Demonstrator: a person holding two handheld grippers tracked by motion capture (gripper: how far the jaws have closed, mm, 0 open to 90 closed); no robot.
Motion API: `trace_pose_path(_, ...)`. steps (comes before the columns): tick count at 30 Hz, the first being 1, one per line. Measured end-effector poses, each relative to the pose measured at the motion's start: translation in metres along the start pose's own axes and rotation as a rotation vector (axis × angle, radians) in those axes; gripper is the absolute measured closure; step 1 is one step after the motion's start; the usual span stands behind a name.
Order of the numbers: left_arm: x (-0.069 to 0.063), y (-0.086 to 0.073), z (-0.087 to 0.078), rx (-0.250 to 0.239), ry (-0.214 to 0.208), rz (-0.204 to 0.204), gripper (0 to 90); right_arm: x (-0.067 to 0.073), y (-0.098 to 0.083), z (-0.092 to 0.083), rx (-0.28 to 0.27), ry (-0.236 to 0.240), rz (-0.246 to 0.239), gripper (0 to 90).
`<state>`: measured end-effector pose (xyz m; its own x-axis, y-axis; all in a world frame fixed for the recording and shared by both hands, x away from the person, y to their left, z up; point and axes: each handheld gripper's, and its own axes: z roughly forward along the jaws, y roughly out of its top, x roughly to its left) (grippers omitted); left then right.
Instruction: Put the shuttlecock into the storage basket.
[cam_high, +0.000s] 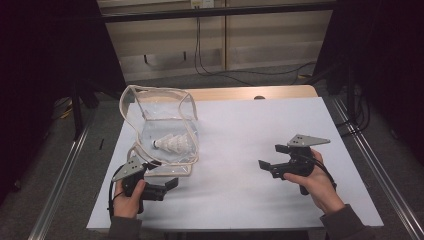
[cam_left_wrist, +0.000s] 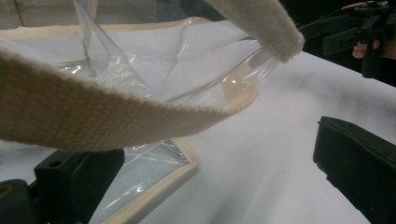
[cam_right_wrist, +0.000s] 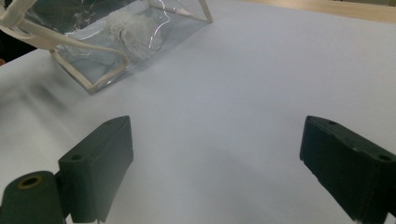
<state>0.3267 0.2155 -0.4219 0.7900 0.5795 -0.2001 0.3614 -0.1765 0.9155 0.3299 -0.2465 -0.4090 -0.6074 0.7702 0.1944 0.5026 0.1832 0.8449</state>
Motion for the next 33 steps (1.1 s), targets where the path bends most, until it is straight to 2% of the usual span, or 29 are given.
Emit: trace_pose_path(33,0.0,0.0,0.0,0.001,0.001,0.002,2.1,-0.012,-0.026,-0.021,-0.011,-0.026,0.019,8.9)
